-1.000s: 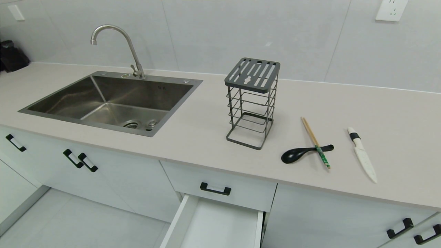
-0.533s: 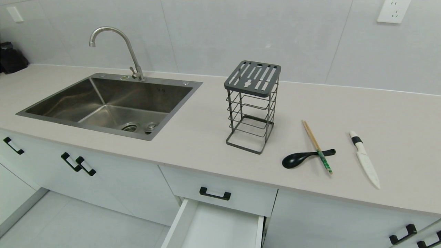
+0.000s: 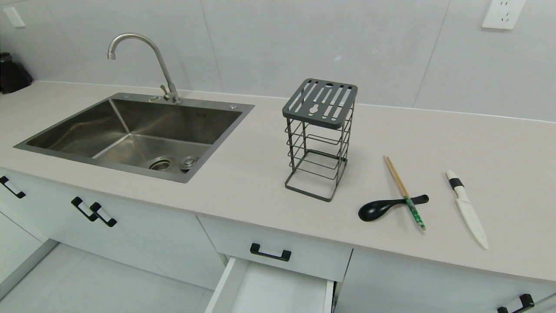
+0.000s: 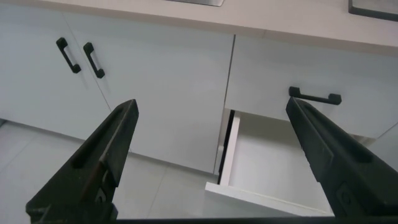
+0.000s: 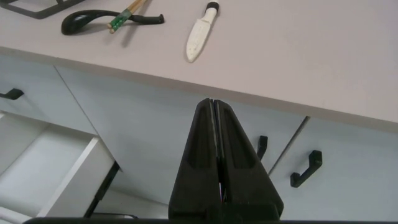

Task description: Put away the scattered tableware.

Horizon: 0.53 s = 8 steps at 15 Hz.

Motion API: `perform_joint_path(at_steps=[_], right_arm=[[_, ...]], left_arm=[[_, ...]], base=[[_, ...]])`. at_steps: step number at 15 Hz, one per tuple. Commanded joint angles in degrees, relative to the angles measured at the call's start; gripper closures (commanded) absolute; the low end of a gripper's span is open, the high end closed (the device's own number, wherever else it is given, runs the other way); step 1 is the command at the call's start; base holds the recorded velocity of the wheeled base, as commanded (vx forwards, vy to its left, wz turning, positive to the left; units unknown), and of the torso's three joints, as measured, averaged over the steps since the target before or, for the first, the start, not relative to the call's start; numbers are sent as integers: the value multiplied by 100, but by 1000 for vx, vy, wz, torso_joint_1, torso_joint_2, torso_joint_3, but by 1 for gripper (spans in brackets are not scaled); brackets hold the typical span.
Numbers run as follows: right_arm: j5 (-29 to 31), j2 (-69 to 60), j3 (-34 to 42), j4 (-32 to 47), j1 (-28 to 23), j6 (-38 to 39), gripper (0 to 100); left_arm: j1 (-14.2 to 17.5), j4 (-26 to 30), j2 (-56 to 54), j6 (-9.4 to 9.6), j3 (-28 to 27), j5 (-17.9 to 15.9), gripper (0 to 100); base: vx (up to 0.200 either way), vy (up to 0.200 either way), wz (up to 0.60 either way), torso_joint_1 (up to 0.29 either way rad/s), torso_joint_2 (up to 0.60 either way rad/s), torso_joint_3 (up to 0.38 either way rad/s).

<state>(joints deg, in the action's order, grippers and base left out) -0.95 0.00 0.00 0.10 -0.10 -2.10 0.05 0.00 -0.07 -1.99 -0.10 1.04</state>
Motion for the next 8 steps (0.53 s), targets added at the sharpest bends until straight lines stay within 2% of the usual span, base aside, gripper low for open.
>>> perform_joint_path(at_steps=[1, 3, 8], right_arm=[[-2, 0, 0, -1, 1, 8, 100], [-2, 0, 0, -1, 1, -1, 100], [-37, 0, 0, -10, 1, -10, 100]], left_arm=[[4, -9, 7, -3, 1, 2, 0], [-5, -9, 7, -3, 1, 2, 0], [4, -9, 7, -3, 1, 2, 0]], base=[[0, 0, 0, 85, -159, -71], [0, 0, 0, 195, -386, -171], [0, 0, 0, 275, -540, -262]])
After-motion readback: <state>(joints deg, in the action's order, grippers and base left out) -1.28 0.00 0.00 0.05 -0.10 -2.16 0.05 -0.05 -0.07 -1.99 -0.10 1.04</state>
